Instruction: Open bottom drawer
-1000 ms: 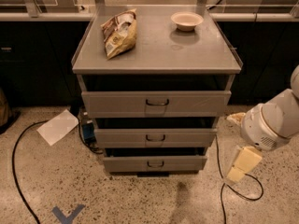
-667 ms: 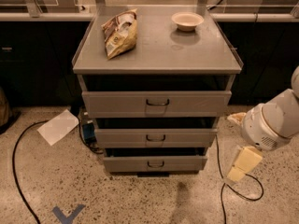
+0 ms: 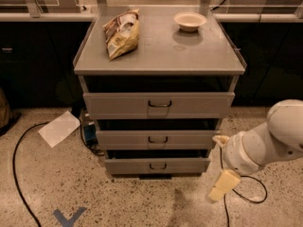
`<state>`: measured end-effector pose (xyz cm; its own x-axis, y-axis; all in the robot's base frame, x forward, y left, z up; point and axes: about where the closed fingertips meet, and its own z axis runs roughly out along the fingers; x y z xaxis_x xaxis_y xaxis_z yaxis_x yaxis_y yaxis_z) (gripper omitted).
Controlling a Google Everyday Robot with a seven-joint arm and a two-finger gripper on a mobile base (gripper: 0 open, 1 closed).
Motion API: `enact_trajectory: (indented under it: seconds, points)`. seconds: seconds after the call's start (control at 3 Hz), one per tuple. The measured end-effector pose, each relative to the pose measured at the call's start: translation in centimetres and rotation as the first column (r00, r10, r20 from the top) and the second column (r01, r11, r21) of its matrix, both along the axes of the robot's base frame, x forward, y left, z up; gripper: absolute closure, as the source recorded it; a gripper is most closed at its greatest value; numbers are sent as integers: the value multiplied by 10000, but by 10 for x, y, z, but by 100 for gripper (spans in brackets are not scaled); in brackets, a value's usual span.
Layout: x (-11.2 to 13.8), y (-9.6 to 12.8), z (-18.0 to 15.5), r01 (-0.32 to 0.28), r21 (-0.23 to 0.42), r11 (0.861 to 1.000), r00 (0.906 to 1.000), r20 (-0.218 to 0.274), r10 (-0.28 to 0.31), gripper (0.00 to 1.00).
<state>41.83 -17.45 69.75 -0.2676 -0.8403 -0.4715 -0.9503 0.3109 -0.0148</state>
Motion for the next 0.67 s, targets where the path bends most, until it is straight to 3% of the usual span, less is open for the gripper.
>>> enact_trajectory:
  seconds: [0.33, 0.67]
  points:
    - [0, 21, -59, 281, 237, 9993, 9996, 51, -283, 0]
    - [16, 29, -111, 854, 182, 9962, 9960, 262, -858, 0]
